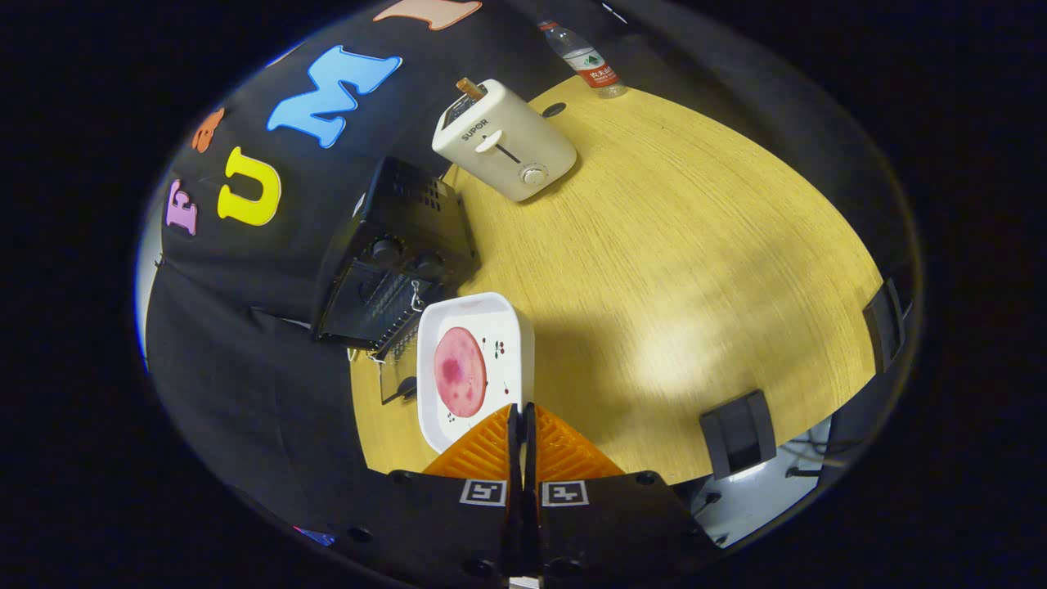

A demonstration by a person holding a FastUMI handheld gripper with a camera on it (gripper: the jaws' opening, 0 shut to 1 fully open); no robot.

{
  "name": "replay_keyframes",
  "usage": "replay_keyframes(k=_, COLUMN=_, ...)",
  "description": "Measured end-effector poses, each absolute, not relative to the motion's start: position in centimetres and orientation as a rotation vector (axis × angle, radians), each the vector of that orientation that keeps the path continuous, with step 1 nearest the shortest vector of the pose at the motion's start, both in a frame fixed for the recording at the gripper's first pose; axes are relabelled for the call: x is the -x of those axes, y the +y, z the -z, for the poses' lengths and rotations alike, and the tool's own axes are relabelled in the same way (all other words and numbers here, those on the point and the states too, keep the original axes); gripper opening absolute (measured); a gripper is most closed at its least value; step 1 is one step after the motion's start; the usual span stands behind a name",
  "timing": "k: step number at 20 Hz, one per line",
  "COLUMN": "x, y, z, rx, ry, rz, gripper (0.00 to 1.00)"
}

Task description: Open the toaster oven, put the food inside, and close the toaster oven door.

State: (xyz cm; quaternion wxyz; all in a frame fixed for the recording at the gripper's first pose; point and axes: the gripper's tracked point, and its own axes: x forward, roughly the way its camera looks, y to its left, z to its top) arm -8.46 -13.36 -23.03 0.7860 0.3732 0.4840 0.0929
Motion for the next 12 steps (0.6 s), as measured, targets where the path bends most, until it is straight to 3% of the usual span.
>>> replay_keyframes(k=12, x=7.1, y=-2.8, z=20.4, rx=-0.866, ry=1.051, rz=-0.28, gripper=0.02)
